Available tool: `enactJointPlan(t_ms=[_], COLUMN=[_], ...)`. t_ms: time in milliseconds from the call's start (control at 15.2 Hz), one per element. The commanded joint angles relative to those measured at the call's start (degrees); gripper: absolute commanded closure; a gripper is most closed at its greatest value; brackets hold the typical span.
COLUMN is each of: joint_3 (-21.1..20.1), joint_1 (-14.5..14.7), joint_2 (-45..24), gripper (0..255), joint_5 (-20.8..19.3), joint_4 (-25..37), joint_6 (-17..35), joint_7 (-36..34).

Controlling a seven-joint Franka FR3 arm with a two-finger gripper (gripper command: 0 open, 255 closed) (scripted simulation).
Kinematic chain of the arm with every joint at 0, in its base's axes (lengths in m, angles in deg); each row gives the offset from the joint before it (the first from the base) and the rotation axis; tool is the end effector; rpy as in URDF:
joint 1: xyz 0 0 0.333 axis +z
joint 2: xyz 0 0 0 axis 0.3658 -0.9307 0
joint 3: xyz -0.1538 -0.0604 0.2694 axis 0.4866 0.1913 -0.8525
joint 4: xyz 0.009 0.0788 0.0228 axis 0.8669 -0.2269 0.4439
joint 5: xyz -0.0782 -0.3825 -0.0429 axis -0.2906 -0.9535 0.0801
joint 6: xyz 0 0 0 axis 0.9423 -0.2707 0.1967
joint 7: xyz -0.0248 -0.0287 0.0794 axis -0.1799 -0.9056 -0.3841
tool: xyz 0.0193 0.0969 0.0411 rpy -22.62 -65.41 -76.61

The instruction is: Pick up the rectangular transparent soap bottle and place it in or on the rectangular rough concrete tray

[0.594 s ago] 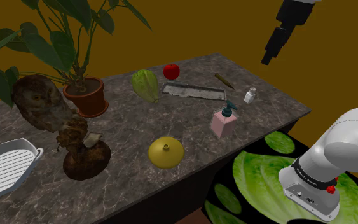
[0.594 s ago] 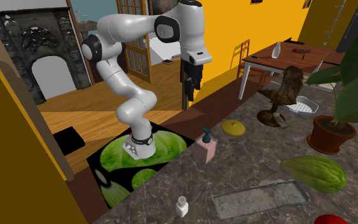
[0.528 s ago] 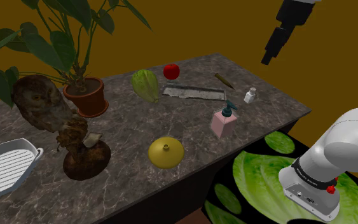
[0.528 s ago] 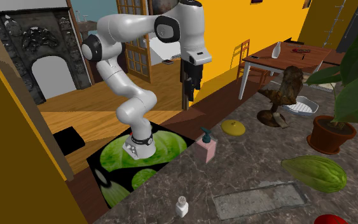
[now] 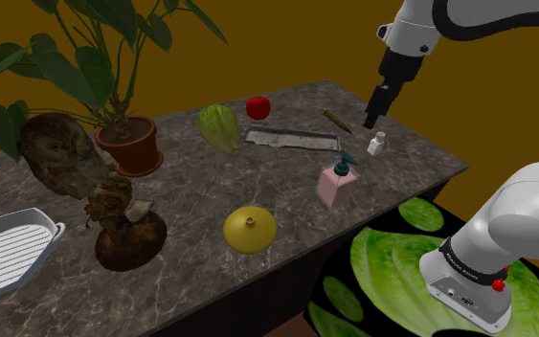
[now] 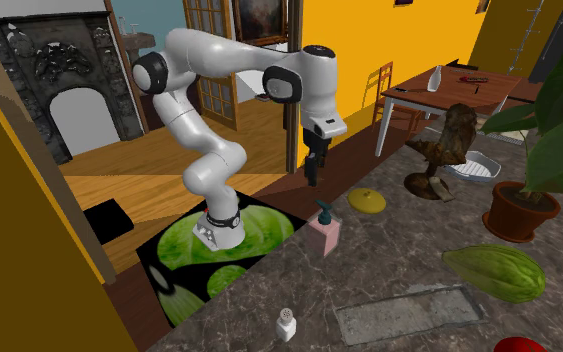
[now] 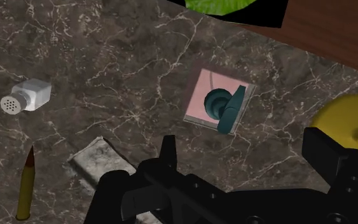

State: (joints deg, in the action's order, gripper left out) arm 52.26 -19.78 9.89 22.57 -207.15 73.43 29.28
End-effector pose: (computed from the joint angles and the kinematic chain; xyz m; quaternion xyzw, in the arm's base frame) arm 0.3333 0.0613 0.5425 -0.9940 -0.1030 -0.0199 0.0307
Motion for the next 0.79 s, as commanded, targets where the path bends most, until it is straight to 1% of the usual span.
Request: enactJointPlan(t_ms=[0, 396, 726], joint_3=[-1.30, -4.34, -4.95], joint_1=[0.36, 0.77, 0.87], joint_2=[-2.05, -10.13, -12.30], gripper=[0, 0, 0], joint_5=[0.29, 0.32, 0.50], joint_4=[-1.70, -6.40, -8.82], joint_6=[3.74, 15.94, 20.47], joint_7=[-0.56, -1.39, -1.49])
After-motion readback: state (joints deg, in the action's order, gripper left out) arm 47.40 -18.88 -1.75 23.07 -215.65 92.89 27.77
